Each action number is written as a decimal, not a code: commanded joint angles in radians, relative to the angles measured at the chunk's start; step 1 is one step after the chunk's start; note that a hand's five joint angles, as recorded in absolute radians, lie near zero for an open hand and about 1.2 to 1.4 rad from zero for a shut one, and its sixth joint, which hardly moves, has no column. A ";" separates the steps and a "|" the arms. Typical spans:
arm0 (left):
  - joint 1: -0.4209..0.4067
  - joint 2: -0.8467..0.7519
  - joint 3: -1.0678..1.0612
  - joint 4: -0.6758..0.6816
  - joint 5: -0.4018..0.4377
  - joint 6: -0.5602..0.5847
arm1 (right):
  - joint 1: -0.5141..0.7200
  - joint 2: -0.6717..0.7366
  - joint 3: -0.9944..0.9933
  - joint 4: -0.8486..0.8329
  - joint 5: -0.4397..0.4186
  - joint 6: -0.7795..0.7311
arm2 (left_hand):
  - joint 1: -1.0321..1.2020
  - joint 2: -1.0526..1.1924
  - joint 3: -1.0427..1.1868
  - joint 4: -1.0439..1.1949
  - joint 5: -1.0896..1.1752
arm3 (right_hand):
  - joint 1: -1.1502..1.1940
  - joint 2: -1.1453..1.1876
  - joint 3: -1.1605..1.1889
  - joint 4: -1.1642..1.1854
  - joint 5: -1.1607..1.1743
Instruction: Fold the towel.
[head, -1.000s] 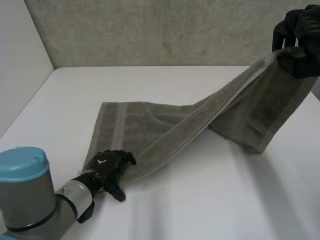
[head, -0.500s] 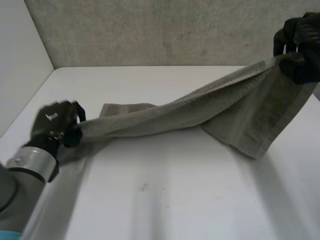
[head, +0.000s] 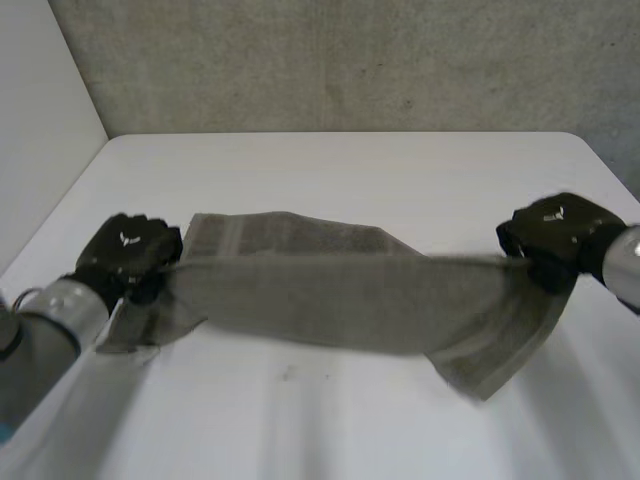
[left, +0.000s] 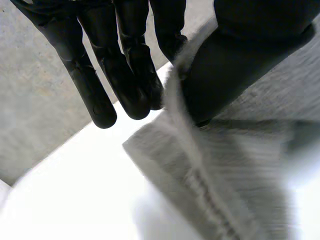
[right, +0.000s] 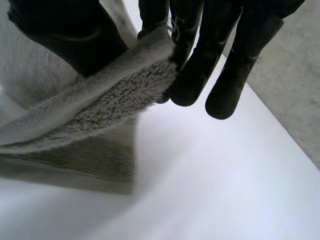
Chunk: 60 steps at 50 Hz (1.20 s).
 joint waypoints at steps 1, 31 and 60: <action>-0.032 -0.128 0.458 0.015 -0.032 0.015 | 0.113 0.177 -0.414 -0.104 0.128 0.032 | 0.198 0.179 0.179 0.179 0.193 | 0.058 0.074 0.051 0.054 0.050; -0.047 -0.122 0.134 0.215 -0.143 -0.295 | 0.141 0.116 0.020 -0.396 0.107 0.170 | 0.198 0.179 0.179 0.179 0.193 | 0.058 0.074 0.051 0.054 0.050; -0.027 -0.272 -0.050 0.425 -0.101 -0.002 | 0.003 0.030 0.312 -0.491 0.047 0.173 | -0.400 -0.420 -0.419 -0.419 -0.406 | 0.058 0.074 0.051 0.054 0.050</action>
